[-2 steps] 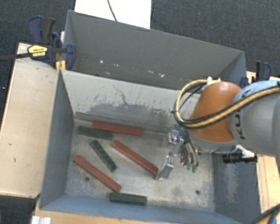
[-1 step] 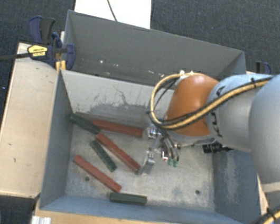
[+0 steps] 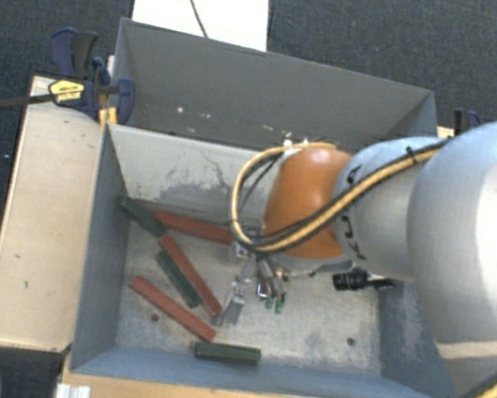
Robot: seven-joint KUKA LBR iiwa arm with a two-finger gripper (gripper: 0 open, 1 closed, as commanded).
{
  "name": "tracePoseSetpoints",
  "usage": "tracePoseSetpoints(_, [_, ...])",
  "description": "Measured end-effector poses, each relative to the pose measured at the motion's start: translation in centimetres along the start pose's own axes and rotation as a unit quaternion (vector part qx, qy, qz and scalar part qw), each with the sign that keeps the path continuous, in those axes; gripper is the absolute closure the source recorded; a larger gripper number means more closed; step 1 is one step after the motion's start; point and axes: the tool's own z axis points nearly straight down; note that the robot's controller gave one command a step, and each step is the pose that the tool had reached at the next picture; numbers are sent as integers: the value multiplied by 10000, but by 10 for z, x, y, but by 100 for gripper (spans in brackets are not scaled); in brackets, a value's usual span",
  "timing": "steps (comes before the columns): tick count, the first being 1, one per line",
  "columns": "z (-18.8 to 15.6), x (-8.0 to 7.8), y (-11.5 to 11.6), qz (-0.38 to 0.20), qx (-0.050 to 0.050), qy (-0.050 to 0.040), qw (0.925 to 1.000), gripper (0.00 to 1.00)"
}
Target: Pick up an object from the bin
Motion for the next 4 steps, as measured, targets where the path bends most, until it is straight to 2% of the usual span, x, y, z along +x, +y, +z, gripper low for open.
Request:
tracePoseSetpoints(1, [0, -2, -2, -3, 2, -10, 10000, 100])
tracePoseSetpoints(2, [-133, -9, 15, 44, -24, -69, 10000, 100])
tracePoseSetpoints(3, [-128, -7, 14, 32, -3, -26, 10000, 0])
tracePoseSetpoints(4, [3, 8, 52, -411, 3, 7, 9992, 0])
